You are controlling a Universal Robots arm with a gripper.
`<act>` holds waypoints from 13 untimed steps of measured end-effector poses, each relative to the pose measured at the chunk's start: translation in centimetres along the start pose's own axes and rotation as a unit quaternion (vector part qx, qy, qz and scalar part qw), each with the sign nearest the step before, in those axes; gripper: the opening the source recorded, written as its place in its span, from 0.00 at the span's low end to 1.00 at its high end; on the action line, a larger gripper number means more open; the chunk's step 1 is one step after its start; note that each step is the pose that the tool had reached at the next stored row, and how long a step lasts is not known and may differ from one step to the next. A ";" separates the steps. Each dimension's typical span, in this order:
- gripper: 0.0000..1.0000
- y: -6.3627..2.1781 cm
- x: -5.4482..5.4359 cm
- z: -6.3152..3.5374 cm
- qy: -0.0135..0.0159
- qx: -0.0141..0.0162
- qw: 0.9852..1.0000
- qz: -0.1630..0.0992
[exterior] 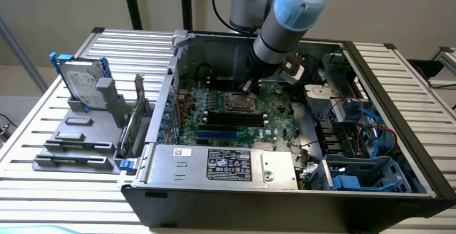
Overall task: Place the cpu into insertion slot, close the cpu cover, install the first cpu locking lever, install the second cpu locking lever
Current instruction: 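Install the first cpu locking lever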
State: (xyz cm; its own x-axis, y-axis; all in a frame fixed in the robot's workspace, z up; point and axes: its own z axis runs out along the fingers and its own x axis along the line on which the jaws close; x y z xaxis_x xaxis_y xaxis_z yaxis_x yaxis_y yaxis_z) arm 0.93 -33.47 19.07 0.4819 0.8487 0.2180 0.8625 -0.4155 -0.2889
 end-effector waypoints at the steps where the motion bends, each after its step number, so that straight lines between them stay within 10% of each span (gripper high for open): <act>1: 0.11 0.03 0.0 -0.02 0.002 0.001 1.000 0.000; 7: 0.11 0.14 -0.1 -0.08 0.020 0.011 1.000 -0.004; 13: 0.11 0.16 -0.6 -0.79 0.022 0.013 1.000 -0.005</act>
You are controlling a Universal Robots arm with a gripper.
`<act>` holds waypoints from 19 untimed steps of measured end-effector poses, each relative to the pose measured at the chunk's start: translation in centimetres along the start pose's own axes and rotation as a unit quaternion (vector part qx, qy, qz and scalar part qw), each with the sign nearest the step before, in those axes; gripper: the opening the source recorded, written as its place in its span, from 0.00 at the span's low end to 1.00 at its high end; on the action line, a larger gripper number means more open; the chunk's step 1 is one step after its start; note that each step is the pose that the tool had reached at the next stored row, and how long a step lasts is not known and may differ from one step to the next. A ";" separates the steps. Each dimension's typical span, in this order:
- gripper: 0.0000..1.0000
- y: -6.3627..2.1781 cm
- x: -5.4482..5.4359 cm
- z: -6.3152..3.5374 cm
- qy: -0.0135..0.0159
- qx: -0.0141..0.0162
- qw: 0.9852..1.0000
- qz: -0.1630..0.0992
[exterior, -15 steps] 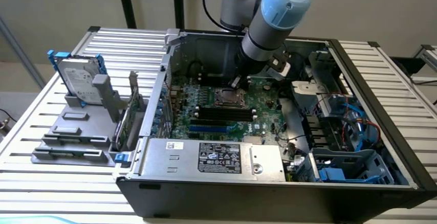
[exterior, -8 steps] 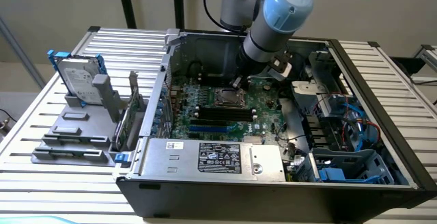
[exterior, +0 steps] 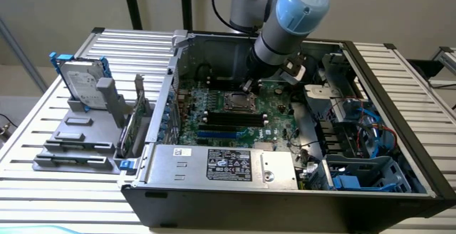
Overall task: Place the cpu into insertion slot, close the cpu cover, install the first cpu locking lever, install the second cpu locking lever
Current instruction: 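Install the first cpu locking lever, then install the second cpu locking lever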
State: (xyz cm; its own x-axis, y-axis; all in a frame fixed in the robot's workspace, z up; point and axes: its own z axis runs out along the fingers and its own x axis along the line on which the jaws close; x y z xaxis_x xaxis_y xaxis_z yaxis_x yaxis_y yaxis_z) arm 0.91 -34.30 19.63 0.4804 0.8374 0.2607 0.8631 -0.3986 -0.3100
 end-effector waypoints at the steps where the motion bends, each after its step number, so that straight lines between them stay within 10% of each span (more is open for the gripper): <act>1: 0.11 -0.03 -0.1 -0.08 0.000 0.000 1.000 0.000; 19: 0.11 -0.85 -1.1 -0.23 0.001 0.000 1.000 0.000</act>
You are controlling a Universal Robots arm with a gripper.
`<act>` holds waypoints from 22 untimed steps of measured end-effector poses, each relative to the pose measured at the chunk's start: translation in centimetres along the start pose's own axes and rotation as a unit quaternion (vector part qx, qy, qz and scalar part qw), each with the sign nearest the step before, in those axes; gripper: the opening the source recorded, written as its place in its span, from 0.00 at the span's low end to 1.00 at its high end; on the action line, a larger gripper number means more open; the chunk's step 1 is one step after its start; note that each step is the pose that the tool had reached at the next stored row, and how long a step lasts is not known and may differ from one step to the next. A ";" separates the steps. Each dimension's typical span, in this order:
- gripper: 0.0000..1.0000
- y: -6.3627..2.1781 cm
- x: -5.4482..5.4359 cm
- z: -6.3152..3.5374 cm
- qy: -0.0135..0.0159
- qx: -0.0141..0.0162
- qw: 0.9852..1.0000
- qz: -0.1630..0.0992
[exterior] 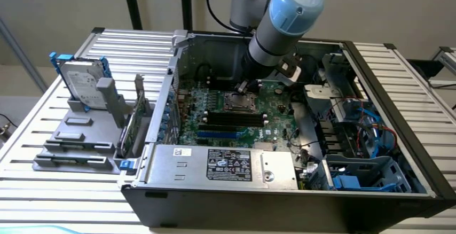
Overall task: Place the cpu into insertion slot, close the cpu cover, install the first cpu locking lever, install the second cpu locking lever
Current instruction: 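Install the second cpu locking lever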
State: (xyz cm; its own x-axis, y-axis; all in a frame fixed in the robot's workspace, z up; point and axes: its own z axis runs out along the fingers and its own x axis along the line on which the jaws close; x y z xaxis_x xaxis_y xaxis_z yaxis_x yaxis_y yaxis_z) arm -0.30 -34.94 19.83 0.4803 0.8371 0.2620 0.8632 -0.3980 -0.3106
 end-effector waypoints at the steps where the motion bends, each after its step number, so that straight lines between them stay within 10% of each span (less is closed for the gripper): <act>1: 0.11 0.00 0.0 0.00 0.000 0.000 1.000 0.000; 22: 0.11 -0.69 -3.2 -3.19 0.000 0.000 1.000 0.000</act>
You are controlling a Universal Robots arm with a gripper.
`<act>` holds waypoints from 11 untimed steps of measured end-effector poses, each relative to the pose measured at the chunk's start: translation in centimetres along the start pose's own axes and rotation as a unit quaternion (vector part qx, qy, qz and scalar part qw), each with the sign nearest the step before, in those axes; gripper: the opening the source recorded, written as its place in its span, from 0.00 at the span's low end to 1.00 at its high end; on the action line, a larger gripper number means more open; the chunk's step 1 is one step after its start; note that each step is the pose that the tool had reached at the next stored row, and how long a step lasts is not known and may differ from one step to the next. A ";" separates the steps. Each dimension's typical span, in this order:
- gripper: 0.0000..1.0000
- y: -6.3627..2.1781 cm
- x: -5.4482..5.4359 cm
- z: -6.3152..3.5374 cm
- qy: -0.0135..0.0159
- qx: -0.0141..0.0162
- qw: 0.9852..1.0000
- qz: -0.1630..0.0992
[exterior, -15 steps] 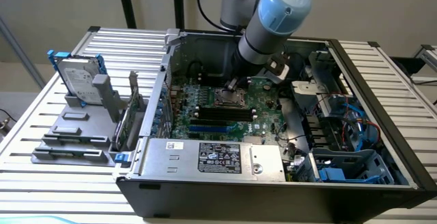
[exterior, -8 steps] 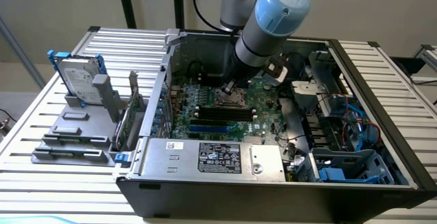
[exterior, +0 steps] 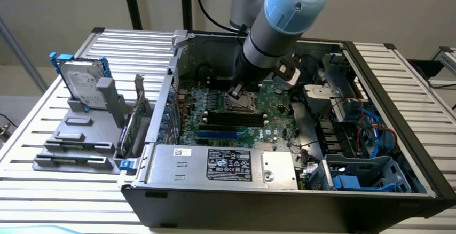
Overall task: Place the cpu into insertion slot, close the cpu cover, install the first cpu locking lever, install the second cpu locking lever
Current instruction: 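Install the second cpu locking lever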
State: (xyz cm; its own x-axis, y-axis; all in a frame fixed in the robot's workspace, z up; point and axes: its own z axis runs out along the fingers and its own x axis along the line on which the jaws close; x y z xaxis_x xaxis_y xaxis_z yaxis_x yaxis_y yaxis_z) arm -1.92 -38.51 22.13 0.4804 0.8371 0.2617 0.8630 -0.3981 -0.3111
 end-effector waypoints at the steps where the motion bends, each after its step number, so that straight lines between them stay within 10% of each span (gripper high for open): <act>1: 0.11 -0.06 0.0 -0.42 0.000 0.000 1.000 0.000; 11: 0.11 -0.70 -1.4 -1.93 -0.002 -0.001 1.000 0.000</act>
State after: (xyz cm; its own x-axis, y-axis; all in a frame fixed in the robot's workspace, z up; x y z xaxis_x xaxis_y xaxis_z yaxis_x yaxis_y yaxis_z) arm -2.91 -40.16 23.73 0.4805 0.8380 0.2585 0.8630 -0.3993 -0.3096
